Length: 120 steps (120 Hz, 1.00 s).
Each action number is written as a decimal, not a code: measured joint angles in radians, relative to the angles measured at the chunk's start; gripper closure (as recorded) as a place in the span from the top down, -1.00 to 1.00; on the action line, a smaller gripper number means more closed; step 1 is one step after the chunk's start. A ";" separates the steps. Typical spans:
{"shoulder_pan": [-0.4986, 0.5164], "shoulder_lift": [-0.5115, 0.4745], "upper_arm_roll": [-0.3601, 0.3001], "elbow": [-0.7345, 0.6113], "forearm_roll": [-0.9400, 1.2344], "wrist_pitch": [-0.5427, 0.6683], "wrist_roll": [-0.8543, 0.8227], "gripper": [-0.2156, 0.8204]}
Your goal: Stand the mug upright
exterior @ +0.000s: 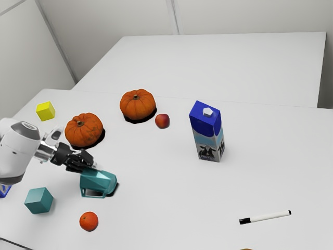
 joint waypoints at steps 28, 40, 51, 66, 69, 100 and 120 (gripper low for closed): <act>-0.004 -0.032 -0.001 0.005 0.003 0.005 0.023 -0.79; -0.012 -0.050 -0.007 0.009 0.003 0.006 0.031 -0.86; -0.018 -0.067 -0.011 0.015 0.004 0.008 0.036 -0.89; -0.038 -0.087 -0.016 0.033 0.007 0.009 0.038 -0.91; -0.043 -0.089 -0.017 0.037 0.008 0.009 0.039 -0.91; -0.065 -0.113 -0.110 0.119 0.164 0.005 -0.036 -0.92; -0.077 -0.124 -0.163 0.216 0.370 -0.073 -0.174 -0.92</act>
